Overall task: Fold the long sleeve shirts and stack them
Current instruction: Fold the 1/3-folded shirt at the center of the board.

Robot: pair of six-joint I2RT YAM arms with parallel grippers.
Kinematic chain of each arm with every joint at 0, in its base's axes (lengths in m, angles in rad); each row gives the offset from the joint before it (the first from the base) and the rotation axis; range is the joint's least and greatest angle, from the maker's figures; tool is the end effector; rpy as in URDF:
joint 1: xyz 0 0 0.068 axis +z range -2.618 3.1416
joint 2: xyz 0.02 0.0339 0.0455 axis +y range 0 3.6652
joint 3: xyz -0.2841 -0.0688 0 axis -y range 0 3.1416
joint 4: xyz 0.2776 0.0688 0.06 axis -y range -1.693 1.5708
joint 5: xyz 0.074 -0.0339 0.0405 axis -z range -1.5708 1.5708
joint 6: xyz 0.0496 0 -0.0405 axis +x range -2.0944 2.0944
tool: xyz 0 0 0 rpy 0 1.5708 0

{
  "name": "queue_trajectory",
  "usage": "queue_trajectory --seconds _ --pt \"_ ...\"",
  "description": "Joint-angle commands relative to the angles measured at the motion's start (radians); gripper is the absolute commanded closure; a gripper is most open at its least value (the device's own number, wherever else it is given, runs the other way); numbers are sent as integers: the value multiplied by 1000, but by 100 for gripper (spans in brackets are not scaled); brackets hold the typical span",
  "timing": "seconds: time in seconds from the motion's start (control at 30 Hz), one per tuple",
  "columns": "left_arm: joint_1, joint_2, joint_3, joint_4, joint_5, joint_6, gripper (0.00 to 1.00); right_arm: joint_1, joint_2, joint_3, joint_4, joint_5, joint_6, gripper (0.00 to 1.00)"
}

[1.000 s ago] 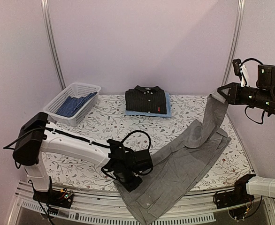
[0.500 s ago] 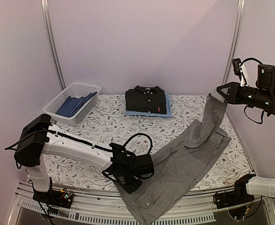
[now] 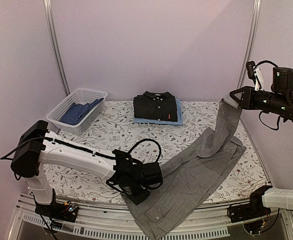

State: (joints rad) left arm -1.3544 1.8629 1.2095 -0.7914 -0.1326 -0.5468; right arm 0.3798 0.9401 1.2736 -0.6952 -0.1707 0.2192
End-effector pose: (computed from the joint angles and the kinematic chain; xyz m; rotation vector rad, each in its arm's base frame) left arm 0.0867 -0.3640 0.1423 1.1518 2.7272 -0.0377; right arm 0.1920 0.0857 0.4470 -0.2734 1.9494 0.5612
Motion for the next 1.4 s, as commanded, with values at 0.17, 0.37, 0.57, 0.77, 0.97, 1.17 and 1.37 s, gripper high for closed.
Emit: queue_trajectory --seconds 0.17,0.37,0.57,0.77,0.97,1.17,1.37 --pt "-15 -117 16 -20 46 66 100 5 24 106 -24 23 -31 100" --pt "-21 -181 -5 18 150 119 100 5 24 168 -82 52 -60 100" --pt "-21 -210 -25 43 229 146 100 5 25 232 -135 88 -78 100" --pt "-25 -188 -46 71 277 168 100 5 22 231 -160 76 -79 100" --pt "-25 -160 -85 93 314 181 100 5 4 216 -192 47 -90 100" --pt "-26 -133 -100 118 342 194 98 5 2 187 -262 -49 -132 100" --pt "-13 -149 -93 136 376 198 66 5 -16 39 -272 -164 -166 100"
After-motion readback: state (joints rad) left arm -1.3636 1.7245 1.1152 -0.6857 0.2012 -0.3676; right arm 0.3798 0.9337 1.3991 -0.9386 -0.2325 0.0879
